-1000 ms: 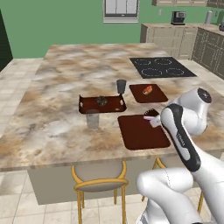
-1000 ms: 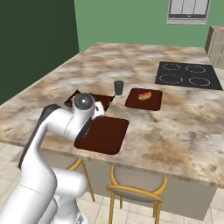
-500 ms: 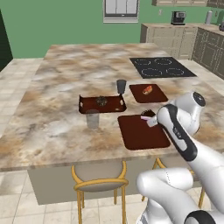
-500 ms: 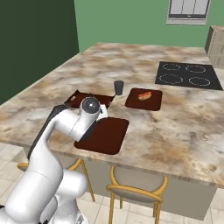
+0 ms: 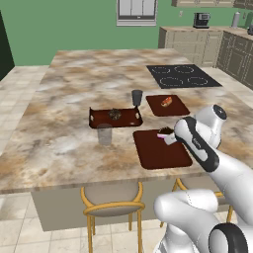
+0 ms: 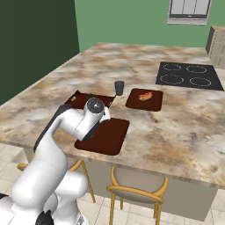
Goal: Take the cakes from the fridge and place them on the empty tray on the dining counter.
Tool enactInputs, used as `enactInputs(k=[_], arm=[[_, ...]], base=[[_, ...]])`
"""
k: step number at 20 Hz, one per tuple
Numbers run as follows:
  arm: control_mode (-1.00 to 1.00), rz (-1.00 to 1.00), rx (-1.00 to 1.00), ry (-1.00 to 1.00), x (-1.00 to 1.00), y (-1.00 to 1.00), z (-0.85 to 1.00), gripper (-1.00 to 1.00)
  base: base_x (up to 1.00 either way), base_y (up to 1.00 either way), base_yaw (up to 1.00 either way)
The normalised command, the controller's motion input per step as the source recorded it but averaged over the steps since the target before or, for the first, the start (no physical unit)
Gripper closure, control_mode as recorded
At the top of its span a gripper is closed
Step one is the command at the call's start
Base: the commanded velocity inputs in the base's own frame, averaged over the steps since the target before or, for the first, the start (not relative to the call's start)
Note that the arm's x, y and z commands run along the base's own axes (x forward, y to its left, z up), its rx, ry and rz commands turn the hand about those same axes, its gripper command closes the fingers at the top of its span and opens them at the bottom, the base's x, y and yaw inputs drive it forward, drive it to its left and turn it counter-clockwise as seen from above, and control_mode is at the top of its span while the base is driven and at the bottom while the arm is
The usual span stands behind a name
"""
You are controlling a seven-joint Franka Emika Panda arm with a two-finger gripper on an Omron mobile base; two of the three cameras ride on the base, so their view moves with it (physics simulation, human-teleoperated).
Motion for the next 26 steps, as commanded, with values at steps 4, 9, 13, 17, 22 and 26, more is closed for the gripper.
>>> enactInputs(k=[4, 9, 13, 17, 22, 26], arm=[[-1.0, 0.0, 0.0, 0.01, 0.39, 0.0, -0.26, 1.0], [-1.0, 0.01, 0.0, 0.0, 0.34, 0.0, -0.26, 1.0], [-1.0, 0.01, 0.0, 0.0, 0.3, 0.0, -0.27, 1.0], [-1.0, 0.01, 0.0, 0.0, 0.28, -0.01, -0.29, 1.0], [-1.0, 0.01, 0.0, 0.0, 0.26, -0.03, -0.25, 1.0], [-1.0, 0.01, 0.0, 0.0, 0.28, -0.03, -0.23, 1.0]], base=[[0.0, 0.0, 0.0], [0.0, 0.0, 0.0], [0.0, 0.0, 0.0], [0.0, 0.0, 0.0], [0.0, 0.0, 0.0], [0.0, 0.0, 0.0]])
